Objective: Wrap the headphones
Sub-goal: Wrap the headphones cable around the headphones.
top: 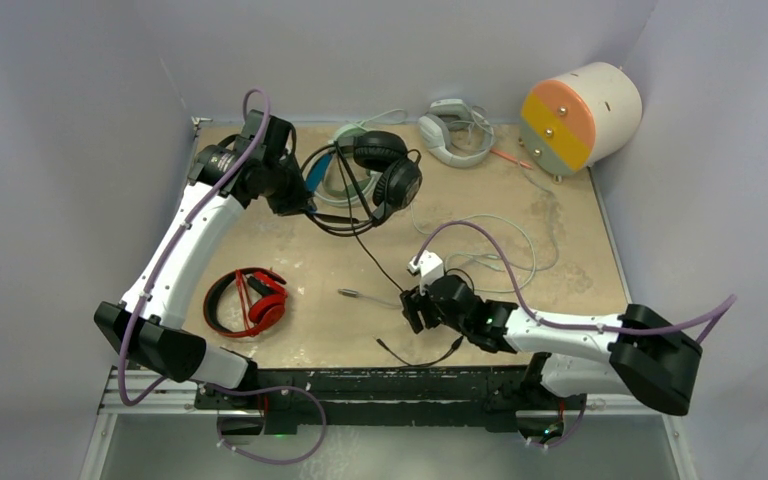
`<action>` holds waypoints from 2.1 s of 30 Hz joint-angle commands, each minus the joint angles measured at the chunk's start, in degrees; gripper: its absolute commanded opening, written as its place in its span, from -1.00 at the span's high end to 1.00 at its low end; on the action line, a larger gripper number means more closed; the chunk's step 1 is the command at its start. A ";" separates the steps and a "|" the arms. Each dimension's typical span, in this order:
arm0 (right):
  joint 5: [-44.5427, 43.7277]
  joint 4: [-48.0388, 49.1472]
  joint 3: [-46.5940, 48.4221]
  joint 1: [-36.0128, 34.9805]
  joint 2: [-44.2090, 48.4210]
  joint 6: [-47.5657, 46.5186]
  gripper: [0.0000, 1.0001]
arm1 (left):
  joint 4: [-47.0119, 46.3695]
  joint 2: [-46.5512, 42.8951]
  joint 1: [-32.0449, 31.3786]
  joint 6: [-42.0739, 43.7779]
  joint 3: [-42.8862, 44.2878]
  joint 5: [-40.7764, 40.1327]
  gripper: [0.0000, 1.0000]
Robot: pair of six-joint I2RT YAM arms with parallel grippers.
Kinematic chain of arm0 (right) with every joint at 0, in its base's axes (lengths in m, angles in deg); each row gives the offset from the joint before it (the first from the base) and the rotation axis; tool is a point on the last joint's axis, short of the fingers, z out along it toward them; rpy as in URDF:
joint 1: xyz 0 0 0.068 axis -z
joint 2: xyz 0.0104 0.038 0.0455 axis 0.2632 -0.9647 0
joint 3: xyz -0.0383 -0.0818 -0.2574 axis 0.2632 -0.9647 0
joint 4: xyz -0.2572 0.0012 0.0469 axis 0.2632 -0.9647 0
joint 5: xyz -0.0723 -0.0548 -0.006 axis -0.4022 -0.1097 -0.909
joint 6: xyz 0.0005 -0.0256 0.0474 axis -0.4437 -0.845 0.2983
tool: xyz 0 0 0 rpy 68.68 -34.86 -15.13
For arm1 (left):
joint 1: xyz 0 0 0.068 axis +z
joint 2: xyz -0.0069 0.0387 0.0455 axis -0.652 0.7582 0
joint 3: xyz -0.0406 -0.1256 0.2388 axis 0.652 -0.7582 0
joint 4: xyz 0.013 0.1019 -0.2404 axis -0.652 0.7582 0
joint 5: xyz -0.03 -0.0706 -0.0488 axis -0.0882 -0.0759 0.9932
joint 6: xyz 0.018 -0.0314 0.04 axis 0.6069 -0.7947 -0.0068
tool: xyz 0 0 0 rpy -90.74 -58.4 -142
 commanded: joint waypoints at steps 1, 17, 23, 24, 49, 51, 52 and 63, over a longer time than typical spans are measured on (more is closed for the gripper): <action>-2.67 5.72 2.74 1.53 -2.42 -0.53 -0.24 | -3.27 -2.79 0.51 1.00 3.81 2.30 1.00; 2.15 12.79 -3.07 5.95 -1.79 5.39 1.00 | 2.02 -6.11 0.47 3.84 5.74 0.02 1.00; 4.89 9.20 -6.01 6.85 4.42 8.09 1.00 | -1.46 -7.22 0.56 2.19 4.27 3.70 1.00; 5.89 8.21 -5.67 7.42 4.51 8.10 1.00 | -2.36 -7.40 0.56 2.28 4.19 6.03 1.00; 67.26 12.95 11.75 36.49 -5.95 16.82 1.00 | -19.16 -20.98 -11.78 29.12 -22.70 23.88 1.00; 68.34 9.86 13.76 37.48 -6.50 17.04 1.00 | -22.16 -23.14 -13.31 31.70 -25.86 20.06 1.00; 68.52 8.07 14.79 37.93 -6.74 16.87 1.00 | -23.34 -23.98 -13.52 32.74 -26.87 17.09 1.00; 66.95 -14.53 26.40 40.10 -4.39 9.48 1.00 | -25.57 -25.26 -19.56 52.49 -30.38 2.77 1.00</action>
